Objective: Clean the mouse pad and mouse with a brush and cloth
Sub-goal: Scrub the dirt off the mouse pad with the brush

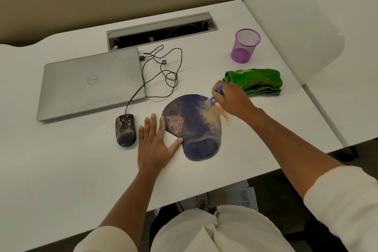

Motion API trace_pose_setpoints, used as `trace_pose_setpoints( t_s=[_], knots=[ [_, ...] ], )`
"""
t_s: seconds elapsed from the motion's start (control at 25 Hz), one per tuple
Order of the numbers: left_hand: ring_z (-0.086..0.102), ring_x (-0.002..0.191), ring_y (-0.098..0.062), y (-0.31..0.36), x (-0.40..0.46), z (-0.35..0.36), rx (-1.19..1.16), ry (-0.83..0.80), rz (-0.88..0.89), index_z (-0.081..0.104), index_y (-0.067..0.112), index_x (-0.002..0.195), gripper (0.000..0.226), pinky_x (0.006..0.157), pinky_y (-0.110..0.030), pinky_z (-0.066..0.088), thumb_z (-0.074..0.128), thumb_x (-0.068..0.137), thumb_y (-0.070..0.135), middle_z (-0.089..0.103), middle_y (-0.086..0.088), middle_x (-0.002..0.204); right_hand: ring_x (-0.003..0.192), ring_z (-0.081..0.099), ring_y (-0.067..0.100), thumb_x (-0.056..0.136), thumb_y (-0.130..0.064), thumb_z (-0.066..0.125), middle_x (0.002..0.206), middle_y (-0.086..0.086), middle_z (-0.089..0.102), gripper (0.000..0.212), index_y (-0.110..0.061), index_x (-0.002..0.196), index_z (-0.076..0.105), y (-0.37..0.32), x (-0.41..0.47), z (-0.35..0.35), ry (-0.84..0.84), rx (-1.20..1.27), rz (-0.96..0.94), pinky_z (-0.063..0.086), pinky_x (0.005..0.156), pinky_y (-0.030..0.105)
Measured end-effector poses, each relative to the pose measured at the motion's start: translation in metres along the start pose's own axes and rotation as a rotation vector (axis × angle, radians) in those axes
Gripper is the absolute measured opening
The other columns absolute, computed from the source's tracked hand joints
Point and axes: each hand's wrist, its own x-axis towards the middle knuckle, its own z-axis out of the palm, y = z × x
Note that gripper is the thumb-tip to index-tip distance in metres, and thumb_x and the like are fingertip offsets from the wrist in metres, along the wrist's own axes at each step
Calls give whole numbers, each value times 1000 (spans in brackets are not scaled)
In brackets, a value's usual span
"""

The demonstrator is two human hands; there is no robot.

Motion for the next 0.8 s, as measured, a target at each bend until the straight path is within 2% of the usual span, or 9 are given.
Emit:
trace_pose_setpoints(
  t_s=[0.08, 0.16, 0.28, 0.44, 0.52, 0.64, 0.72, 0.8],
  knots=[
    [-16, 157, -22, 0, 0, 0, 3, -2, 0, 3, 26, 164, 101, 128, -45, 0, 16, 86, 88, -10, -3, 171, 76, 56, 26, 95, -25, 51, 89, 13, 59, 13, -20, 98, 62, -2, 14, 1, -106, -110, -33, 44, 62, 34],
    [-16, 156, -21, -1, 1, 0, 5, -7, -7, 2, 26, 164, 101, 128, -44, -1, 17, 86, 88, -11, -3, 171, 79, 56, 26, 95, -29, 49, 90, 11, 56, 11, -26, 94, 60, 0, 19, -1, -217, -172, -47, 48, 67, 36],
    [-16, 157, -21, 0, 0, 0, 1, -10, -8, 1, 27, 164, 102, 128, -43, -3, 17, 85, 89, -11, -3, 171, 88, 50, 19, 93, -27, 50, 80, 4, 60, 12, -25, 84, 58, 15, 22, -11, -316, -242, -49, 43, 68, 38],
    [-16, 157, -22, 1, 0, -2, -1, -21, -12, 1, 26, 164, 102, 128, -44, -2, 19, 85, 88, -11, -3, 171, 81, 45, 11, 95, -25, 49, 73, -5, 63, 13, -24, 91, 61, 11, 30, -11, -225, -79, -42, 39, 59, 34],
    [-16, 157, -22, 1, 0, -3, -2, -19, -13, 2, 26, 164, 101, 128, -44, -2, 22, 86, 87, -11, -3, 171, 85, 44, 11, 96, -24, 46, 75, -6, 63, 15, -24, 93, 60, 5, 31, -5, -246, -70, -40, 40, 63, 33],
    [-16, 157, -22, 0, 0, -2, -9, -8, -9, 3, 26, 164, 100, 128, -43, -3, 24, 87, 86, -10, -2, 172, 89, 54, 22, 92, -26, 44, 84, 6, 68, 18, -26, 81, 58, 9, 28, -7, -324, -232, 0, 51, 74, 46],
    [-12, 157, -23, 0, 1, 0, -9, 14, 1, 7, 24, 164, 100, 128, -43, -3, 24, 87, 86, -6, -3, 172, 82, 57, 23, 91, -24, 45, 80, 4, 69, 19, -22, 80, 60, 14, 29, -13, -293, -213, 4, 51, 67, 44],
    [-11, 158, -23, -1, 1, 0, -13, 20, 3, 8, 23, 164, 101, 128, -44, -3, 25, 87, 85, -5, -3, 172, 72, 53, 18, 93, -21, 45, 74, -5, 69, 18, -18, 85, 61, 12, 32, -15, -202, -113, -29, 40, 55, 32]
  ],
)
